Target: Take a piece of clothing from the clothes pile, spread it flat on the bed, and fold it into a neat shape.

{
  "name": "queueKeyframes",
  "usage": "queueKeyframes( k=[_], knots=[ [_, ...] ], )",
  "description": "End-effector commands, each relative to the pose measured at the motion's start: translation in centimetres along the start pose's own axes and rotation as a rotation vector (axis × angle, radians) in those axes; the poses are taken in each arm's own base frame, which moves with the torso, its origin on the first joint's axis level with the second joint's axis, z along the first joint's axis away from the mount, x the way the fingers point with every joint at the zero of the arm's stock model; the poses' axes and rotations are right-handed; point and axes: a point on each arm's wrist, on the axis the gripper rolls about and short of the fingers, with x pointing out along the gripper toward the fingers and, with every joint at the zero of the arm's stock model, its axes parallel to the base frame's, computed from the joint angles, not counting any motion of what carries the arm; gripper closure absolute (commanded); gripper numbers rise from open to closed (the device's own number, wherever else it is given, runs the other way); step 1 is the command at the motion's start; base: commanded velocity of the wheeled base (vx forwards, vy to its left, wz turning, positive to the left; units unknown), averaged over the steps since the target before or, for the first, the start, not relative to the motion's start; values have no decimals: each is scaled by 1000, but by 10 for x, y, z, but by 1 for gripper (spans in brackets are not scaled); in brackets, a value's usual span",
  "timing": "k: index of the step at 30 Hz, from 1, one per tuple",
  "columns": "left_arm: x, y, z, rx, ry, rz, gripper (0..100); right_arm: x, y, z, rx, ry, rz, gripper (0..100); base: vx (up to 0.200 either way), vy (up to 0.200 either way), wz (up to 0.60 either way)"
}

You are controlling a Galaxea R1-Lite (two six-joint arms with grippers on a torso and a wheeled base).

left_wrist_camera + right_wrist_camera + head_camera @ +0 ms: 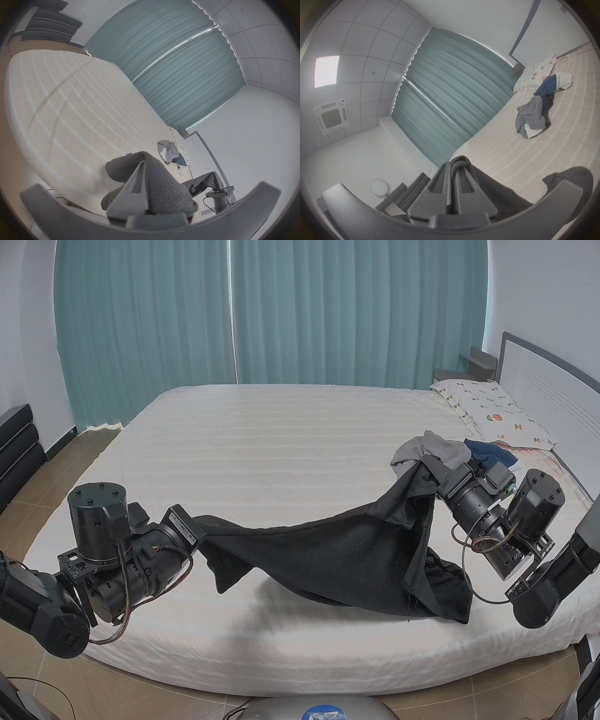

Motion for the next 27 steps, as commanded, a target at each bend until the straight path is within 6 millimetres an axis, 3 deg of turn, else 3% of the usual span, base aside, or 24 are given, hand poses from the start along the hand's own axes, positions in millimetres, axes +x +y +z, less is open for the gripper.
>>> queueKeyframes(
  k=[1, 4, 9, 12, 13, 20, 22, 26, 27],
  knots=[
    [-5, -3, 3, -5, -10, -16, 100, 1, 2, 2, -48, -9, 15, 100, 0, 0, 0],
    [-7, -4, 4, -6, -12, -20, 100, -1, 3, 2, -83, -5, 17, 100, 0, 0, 0],
    [-12, -4, 1, 3, -4, -23, 100, -11, 4, 4, -88, 5, 3, 100, -200, 0, 0],
    [-23, 2, -9, 18, 49, 1, 100, -36, 7, 5, -93, 41, -10, 100, -200, 0, 0],
    [-23, 2, -9, 18, 49, 1, 100, -36, 7, 5, -93, 41, -10, 100, -200, 0, 0],
    [-56, -13, -6, 53, 67, -54, 100, -83, 43, 37, -122, -38, 90, 100, -200, 0, 0],
    [-60, -16, -4, 59, 69, -57, 100, -87, 49, 42, -131, -53, 108, 100, -200, 0, 0],
    [-77, -39, 15, 61, 29, -113, 100, -105, 87, 83, -163, -149, 191, 100, 0, 0, 0],
    [-77, -39, 15, 61, 29, -113, 100, -105, 87, 83, -163, -149, 191, 100, 0, 0, 0]
  ],
)
